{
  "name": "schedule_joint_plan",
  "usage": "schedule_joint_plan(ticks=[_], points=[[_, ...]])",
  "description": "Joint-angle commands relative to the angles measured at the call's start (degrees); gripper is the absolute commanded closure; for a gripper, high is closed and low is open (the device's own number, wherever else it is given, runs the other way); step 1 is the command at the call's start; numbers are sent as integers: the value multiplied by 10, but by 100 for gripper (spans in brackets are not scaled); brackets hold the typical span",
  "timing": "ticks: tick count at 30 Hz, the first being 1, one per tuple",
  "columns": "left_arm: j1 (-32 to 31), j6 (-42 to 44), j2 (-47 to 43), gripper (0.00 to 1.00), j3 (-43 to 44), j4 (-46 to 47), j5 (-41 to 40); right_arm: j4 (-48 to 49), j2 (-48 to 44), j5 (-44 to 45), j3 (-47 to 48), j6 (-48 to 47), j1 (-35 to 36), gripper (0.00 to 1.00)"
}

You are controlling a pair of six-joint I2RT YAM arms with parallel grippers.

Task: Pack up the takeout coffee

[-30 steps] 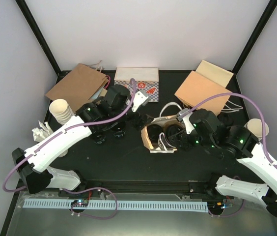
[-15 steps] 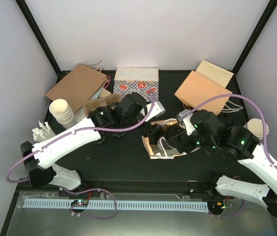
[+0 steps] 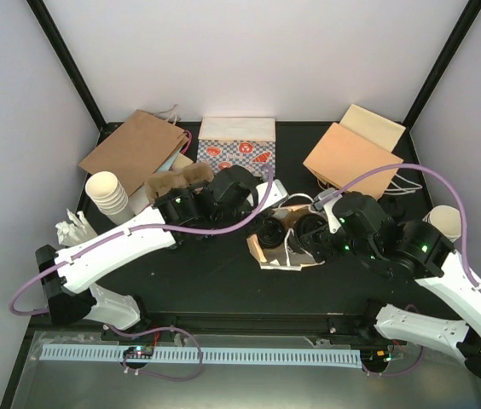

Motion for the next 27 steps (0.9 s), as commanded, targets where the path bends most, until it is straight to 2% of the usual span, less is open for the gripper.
schedule_joint_plan(ticks=[1,3,4,12,19,27], points=[[-13,10,-17,84,5,-5,-25,-13,-16,53,5,9,-3,30],[-18,11,-19,97,6,-5,-30,-8,-21,56,-3,11,-3,31],[-20,11,-21,98,6,-5,-34,-5,-23,56,-6,15,-3,32],[-22,33,-32,98,4,-11,-99,47,-32,16,-40,11,-3,33],[-22,58,-51,98,-15,-10,-162,114,-36,-55,-76,-8,3,35],[-22,65,-83,98,-71,10,-193,149,-49,-92,-100,-13,70,36]])
